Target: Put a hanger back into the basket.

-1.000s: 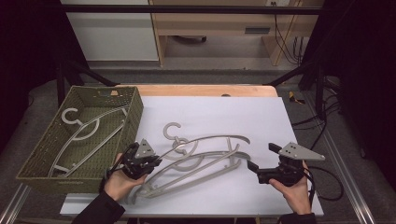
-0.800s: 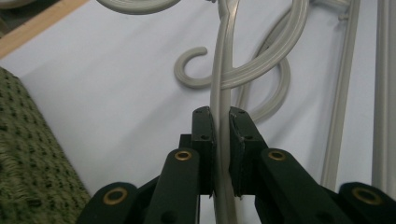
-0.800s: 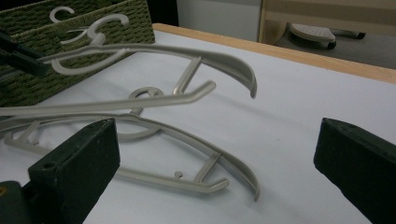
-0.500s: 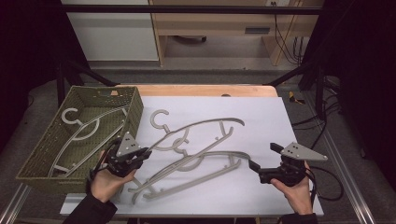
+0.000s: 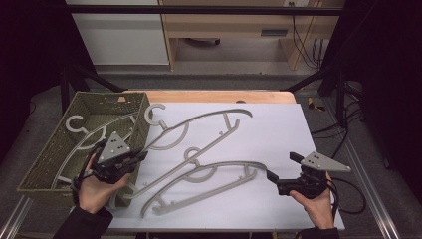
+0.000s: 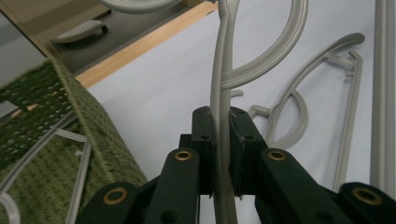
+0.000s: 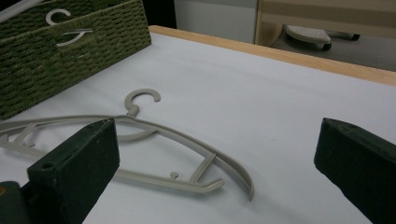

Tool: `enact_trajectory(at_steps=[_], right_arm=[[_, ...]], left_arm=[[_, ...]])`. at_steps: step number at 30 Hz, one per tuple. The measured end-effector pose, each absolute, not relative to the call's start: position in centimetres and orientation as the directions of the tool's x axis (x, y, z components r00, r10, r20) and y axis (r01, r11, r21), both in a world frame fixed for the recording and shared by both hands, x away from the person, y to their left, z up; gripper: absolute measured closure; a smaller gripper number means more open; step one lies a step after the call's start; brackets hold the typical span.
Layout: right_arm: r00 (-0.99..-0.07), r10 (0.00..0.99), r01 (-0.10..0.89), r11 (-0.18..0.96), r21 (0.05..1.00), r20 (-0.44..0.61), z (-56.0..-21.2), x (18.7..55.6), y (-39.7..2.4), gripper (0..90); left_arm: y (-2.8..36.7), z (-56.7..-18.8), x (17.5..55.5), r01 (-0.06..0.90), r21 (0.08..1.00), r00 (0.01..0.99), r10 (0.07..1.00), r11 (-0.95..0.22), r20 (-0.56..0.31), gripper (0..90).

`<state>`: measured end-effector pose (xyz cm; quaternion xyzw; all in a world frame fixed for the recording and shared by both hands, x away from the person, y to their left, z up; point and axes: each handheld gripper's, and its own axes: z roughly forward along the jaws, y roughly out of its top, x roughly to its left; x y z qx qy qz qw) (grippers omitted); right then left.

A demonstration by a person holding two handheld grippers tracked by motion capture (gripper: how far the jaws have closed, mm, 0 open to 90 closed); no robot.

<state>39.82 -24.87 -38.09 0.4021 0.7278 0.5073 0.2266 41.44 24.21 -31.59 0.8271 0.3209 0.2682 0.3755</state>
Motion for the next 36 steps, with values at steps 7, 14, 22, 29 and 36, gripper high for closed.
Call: enact_trajectory(at_steps=[7, 14, 22, 29, 36], right_arm=[[-0.574, 0.815, 0.355, 0.164, 0.92, 0.077, -38.1, 39.8, -24.9, 0.3], [-0.573, 0.816, 0.356, 0.162, 0.92, 0.078, -38.1, 39.9, -25.0, 0.3], [-0.571, 0.817, 0.357, 0.162, 0.92, 0.077, -38.1, 39.9, -25.0, 0.2], [-0.568, 0.819, 0.358, 0.158, 0.92, 0.08, -38.2, 39.9, -25.0, 0.2], [-0.569, 0.818, 0.36, 0.161, 0.919, 0.08, -38.2, 39.9, -25.0, 0.2]], left_arm=[[25.8, -29.4, 42.5, 0.324, 0.791, 0.622, 0.747, -0.52, 0.237, 82.0], [28.7, -28.0, 44.1, 0.343, 0.784, 0.581, 0.773, -0.517, 0.255, 82.0], [31.3, -27.9, 46.0, 0.382, 0.779, 0.53, 0.808, -0.497, 0.256, 82.0], [32.9, -28.4, 47.2, 0.404, 0.782, 0.501, 0.83, -0.474, 0.244, 82.0], [34.6, -28.9, 47.7, 0.414, 0.771, 0.48, 0.836, -0.483, 0.266, 81.9]])
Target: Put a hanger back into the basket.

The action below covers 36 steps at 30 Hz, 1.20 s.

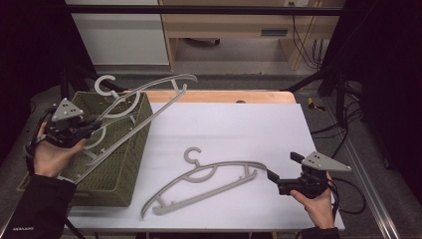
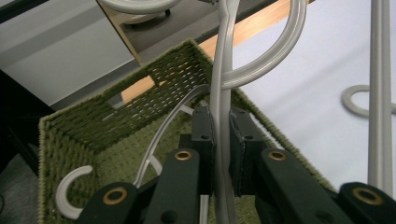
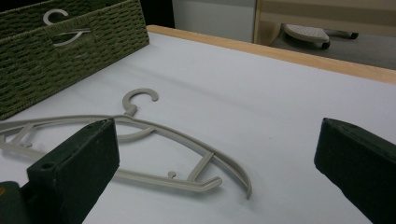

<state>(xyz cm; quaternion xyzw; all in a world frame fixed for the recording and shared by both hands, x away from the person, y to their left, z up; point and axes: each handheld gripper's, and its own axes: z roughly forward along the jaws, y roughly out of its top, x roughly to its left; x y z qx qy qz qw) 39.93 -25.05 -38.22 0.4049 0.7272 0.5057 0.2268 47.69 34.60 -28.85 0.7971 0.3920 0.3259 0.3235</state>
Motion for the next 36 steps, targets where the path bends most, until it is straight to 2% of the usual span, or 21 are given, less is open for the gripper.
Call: enact_trajectory(at_steps=[14, 21, 36], right_arm=[[-0.573, 0.816, 0.366, 0.166, 0.916, 0.081, -38.4, 40.1, -24.9, 0.2], [-0.571, 0.817, 0.366, 0.167, 0.915, 0.08, -38.5, 40.1, -24.8, 0.2], [-0.574, 0.815, 0.367, 0.169, 0.915, 0.079, -38.5, 40.1, -24.9, 0.2]], left_arm=[[39.3, -30.8, 48.3, 0.458, 0.763, 0.424, 0.866, -0.457, 0.264, 81.9], [40.5, -31.6, 48.2, 0.472, 0.747, 0.395, 0.87, -0.469, 0.297, 81.9], [43.9, -32.7, 48.2, 0.516, 0.739, 0.342, 0.895, -0.433, 0.286, 81.8]])
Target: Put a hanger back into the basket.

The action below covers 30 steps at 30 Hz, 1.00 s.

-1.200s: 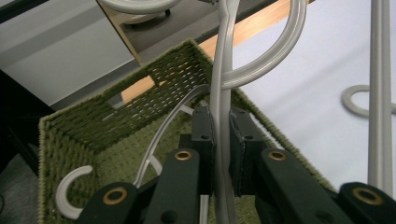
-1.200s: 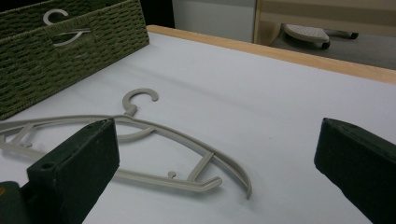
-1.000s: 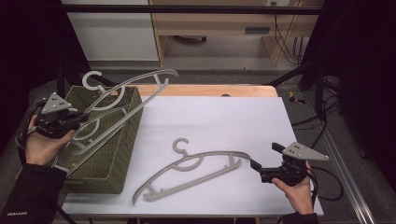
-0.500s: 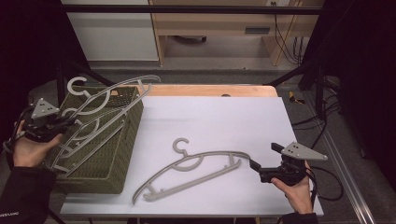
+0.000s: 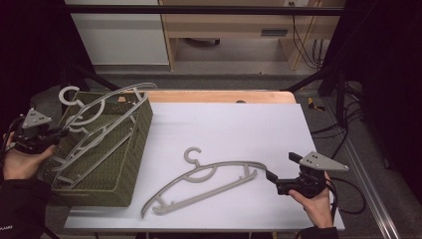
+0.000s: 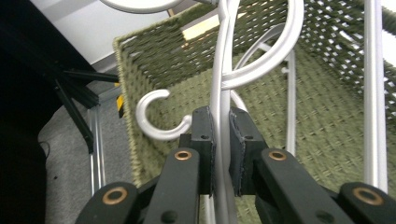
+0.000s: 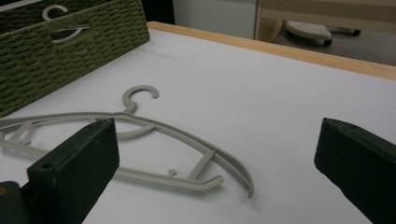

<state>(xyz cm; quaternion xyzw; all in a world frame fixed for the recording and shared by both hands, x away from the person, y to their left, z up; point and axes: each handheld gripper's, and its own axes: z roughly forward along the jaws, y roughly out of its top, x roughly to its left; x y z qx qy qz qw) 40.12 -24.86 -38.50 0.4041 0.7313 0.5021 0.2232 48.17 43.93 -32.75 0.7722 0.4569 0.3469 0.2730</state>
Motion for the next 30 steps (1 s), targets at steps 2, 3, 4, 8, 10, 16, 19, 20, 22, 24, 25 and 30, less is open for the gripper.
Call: enact_trajectory(at_steps=[2, 3, 4, 8, 10, 16, 19, 20, 22, 24, 25, 30], right_arm=[[-0.574, 0.815, 0.366, 0.169, 0.915, 0.079, -38.5, 40.1, -24.9, 0.2], [-0.575, 0.815, 0.366, 0.169, 0.915, 0.079, -38.5, 40.1, -24.9, 0.3], [-0.575, 0.814, 0.366, 0.169, 0.915, 0.079, -38.5, 40.1, -24.9, 0.3], [-0.573, 0.815, 0.37, 0.165, 0.914, 0.084, -38.5, 40.1, -24.8, 0.3], [-0.571, 0.817, 0.37, 0.168, 0.914, 0.081, -38.6, 40.2, -24.8, 0.2], [-0.572, 0.816, 0.371, 0.166, 0.914, 0.084, -38.6, 40.2, -24.8, 0.2], [-0.571, 0.817, 0.372, 0.166, 0.913, 0.083, -38.6, 40.2, -24.8, 0.2], [-0.571, 0.816, 0.372, 0.166, 0.913, 0.085, -38.6, 40.2, -24.7, 0.3], [-0.572, 0.816, 0.372, 0.171, 0.912, 0.08, -38.6, 40.2, -24.7, 0.3], [-0.575, 0.814, 0.372, 0.175, 0.911, 0.078, -38.7, 40.2, -24.7, 0.3], [-0.575, 0.814, 0.373, 0.175, 0.911, 0.079, -38.7, 40.2, -24.7, 0.3], [-0.571, 0.817, 0.374, 0.171, 0.912, 0.081, -38.7, 40.2, -24.6, 0.3]], left_arm=[[44.4, -32.9, 48.0, 0.523, 0.74, 0.33, 0.901, -0.424, 0.283, 81.8], [44.7, -33.0, 48.0, 0.528, 0.739, 0.319, 0.904, -0.418, 0.284, 81.8], [44.9, -33.0, 48.0, 0.531, 0.738, 0.314, 0.906, -0.416, 0.284, 81.8], [45.4, -33.4, 47.9, 0.546, 0.727, 0.301, 0.907, -0.417, 0.294, 81.8], [45.4, -33.7, 48.0, 0.548, 0.718, 0.304, 0.902, -0.429, 0.307, 81.8], [45.7, -34.3, 48.1, 0.565, 0.692, 0.298, 0.893, -0.449, 0.336, 81.8], [46.0, -34.4, 47.9, 0.565, 0.691, 0.294, 0.893, -0.451, 0.341, 81.8], [46.0, -34.4, 47.9, 0.567, 0.688, 0.292, 0.892, -0.453, 0.346, 81.8], [46.2, -34.5, 47.9, 0.571, 0.684, 0.286, 0.891, -0.454, 0.353, 81.8], [46.3, -34.6, 47.8, 0.578, 0.676, 0.281, 0.889, -0.458, 0.362, 81.8], [46.4, -34.7, 47.9, 0.584, 0.67, 0.279, 0.888, -0.459, 0.365, 81.8], [46.1, -35.7, 48.3, 0.603, 0.653, 0.287, 0.888, -0.459, 0.359, 81.7]])
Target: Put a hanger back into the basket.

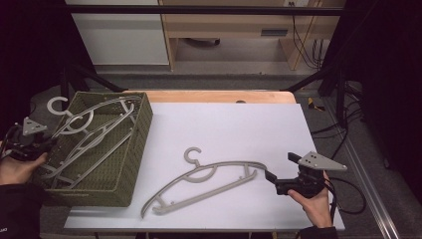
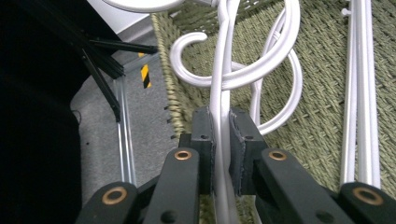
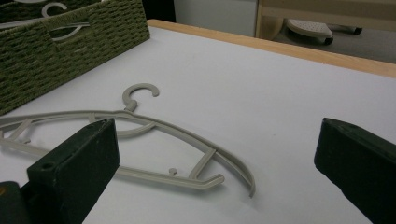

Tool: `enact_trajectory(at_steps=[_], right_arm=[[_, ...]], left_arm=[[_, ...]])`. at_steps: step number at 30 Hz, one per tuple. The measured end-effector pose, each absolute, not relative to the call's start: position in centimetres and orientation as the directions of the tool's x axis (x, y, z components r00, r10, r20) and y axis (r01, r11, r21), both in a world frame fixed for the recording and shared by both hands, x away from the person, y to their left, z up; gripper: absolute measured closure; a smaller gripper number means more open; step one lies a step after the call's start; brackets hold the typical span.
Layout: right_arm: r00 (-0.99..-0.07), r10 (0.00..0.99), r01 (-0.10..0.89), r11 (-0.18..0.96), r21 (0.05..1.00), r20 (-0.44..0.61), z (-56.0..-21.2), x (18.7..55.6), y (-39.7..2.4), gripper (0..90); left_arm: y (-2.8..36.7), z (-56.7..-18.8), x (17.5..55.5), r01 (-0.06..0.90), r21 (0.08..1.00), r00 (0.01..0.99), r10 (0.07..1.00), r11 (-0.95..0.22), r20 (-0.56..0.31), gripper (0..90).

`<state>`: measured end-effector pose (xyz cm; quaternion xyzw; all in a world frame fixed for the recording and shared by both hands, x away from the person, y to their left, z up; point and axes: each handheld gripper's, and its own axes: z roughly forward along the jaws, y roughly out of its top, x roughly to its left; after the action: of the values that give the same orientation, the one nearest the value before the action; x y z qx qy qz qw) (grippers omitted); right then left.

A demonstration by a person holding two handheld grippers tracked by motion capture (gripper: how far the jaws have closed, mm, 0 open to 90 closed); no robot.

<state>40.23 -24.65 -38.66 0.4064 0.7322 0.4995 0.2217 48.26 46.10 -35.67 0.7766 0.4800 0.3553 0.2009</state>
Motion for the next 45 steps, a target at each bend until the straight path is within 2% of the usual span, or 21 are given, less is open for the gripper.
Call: enact_trajectory(at_steps=[12, 15, 22, 25, 29, 36, 40, 45], right_arm=[[-0.575, 0.814, 0.371, 0.175, 0.912, 0.078, -38.6, 40.2, -24.7, 0.3], [-0.575, 0.814, 0.372, 0.174, 0.912, 0.079, -38.6, 40.2, -24.6, 0.2], [-0.573, 0.815, 0.37, 0.17, 0.913, 0.081, -38.5, 40.1, -24.7, 0.2], [-0.573, 0.816, 0.368, 0.17, 0.914, 0.079, -38.5, 40.1, -24.7, 0.3], [-0.573, 0.816, 0.368, 0.169, 0.914, 0.08, -38.5, 40.1, -24.7, 0.3], [-0.573, 0.815, 0.365, 0.167, 0.916, 0.08, -38.4, 40.1, -24.7, 0.3], [-0.573, 0.816, 0.364, 0.166, 0.916, 0.08, -38.4, 40.0, -24.7, 0.3], [-0.573, 0.816, 0.363, 0.164, 0.917, 0.081, -38.4, 40.0, -24.8, 0.3]], left_arm=[[43.9, -37.8, 49.0, 0.614, 0.64, 0.339, 0.887, -0.462, 0.315, 81.4], [44.1, -37.9, 49.3, 0.657, 0.614, 0.341, 0.899, -0.437, 0.276, 81.2], [44.2, -38.7, 49.6, 0.713, 0.559, 0.348, 0.905, -0.424, 0.244, 79.3], [44.3, -38.6, 49.5, 0.728, 0.549, 0.349, 0.911, -0.41, 0.218, 73.6], [44.4, -37.6, 48.7, 0.699, 0.596, 0.348, 0.916, -0.397, 0.202, 70.2], [43.1, -35.4, 46.7, 0.605, 0.713, 0.37, 0.918, -0.356, 0.145, 57.7], [41.7, -34.6, 45.8, 0.533, 0.783, 0.399, 0.911, -0.322, 0.103, 50.8], [39.7, -34.1, 44.8, 0.465, 0.835, 0.456, 0.888, -0.295, 0.06, 46.2]])
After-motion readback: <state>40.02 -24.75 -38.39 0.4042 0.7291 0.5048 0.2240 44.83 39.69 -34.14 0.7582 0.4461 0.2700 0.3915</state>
